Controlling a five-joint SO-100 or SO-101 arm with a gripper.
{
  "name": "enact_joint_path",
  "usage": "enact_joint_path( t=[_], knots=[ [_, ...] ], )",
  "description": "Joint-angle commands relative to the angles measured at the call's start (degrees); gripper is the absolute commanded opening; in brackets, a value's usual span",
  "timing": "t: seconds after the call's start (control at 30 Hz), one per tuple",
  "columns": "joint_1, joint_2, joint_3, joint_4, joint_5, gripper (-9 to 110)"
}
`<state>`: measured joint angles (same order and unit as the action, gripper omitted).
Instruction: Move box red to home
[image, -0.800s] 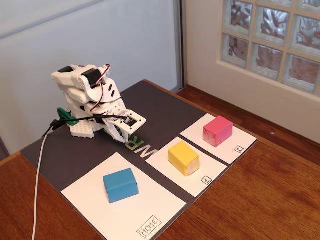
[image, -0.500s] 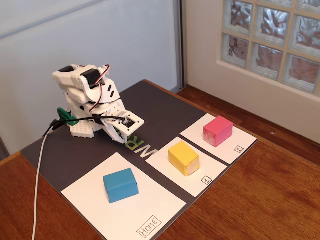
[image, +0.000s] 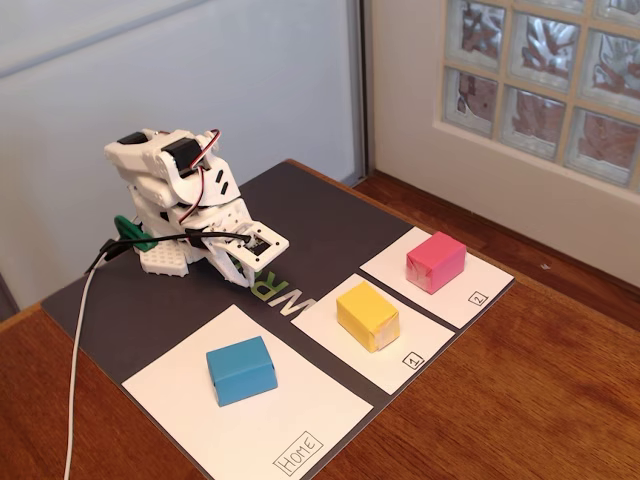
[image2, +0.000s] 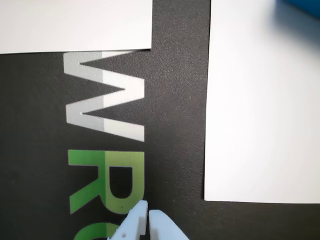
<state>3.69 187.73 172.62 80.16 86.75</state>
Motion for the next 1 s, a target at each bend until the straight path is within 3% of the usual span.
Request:
enact_joint_path(
  t=[0.0, 0.4, 0.97],
  knots=[
    [-0.6, -12.4, -7.1, 1.3, 0.4, 0],
    [-6.0, -44.3, -39.3, -3.9, 6.6, 0],
    [-3.7, -75.0, -83.7, 7.4, -5.4, 0]
  ],
)
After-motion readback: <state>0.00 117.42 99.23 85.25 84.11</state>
